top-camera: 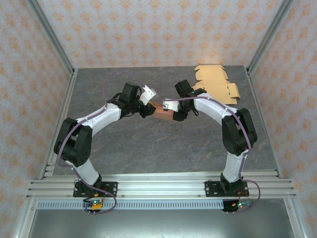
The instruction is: Fold the paper box
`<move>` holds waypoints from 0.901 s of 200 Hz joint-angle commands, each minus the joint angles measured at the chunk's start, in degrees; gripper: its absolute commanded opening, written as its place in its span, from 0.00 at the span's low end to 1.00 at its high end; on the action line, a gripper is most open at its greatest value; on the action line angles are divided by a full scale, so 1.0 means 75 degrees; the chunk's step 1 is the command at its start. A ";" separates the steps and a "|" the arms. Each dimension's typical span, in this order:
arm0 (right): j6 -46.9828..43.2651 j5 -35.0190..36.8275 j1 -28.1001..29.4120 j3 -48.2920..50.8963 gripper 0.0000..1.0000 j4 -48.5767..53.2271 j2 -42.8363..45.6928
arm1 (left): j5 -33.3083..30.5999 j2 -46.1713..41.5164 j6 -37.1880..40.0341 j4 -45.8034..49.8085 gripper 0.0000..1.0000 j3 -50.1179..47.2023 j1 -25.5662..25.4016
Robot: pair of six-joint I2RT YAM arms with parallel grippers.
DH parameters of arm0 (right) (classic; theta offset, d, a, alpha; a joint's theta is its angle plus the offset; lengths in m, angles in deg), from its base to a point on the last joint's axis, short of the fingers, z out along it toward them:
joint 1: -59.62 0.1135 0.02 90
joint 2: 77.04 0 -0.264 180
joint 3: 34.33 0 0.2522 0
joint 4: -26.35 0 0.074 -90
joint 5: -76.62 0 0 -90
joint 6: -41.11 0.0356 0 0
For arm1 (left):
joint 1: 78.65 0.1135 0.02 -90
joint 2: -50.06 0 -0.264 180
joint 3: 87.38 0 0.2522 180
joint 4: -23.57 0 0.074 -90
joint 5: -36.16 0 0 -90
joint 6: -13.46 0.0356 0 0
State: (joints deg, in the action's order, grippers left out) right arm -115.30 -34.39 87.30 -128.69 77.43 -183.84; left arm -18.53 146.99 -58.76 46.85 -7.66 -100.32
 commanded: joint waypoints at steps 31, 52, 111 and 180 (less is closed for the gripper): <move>0.0105 -0.0183 0.0007 0.0076 0.44 0.0859 -0.0335 | 0.0075 0.0035 -0.0221 0.0260 0.00 0.0509 -0.0005; 0.0139 -0.0201 0.0008 0.0102 0.44 0.0836 -0.0328 | 0.0341 -0.0051 -0.0643 0.0059 0.00 0.0496 -0.0002; 0.0154 -0.0215 0.0003 0.0101 0.44 0.0851 -0.0321 | -0.0718 -0.0529 -0.0889 -0.0450 0.32 -0.0192 0.0158; 0.0106 -0.0337 0.0003 0.0065 0.44 0.0911 -0.0350 | -0.0009 -0.0688 0.1200 -0.0874 0.47 -0.0613 0.0733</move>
State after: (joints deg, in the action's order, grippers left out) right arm -114.89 -34.44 87.30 -128.69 77.46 -183.86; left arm -21.70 141.92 -57.95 42.78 -12.47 -94.38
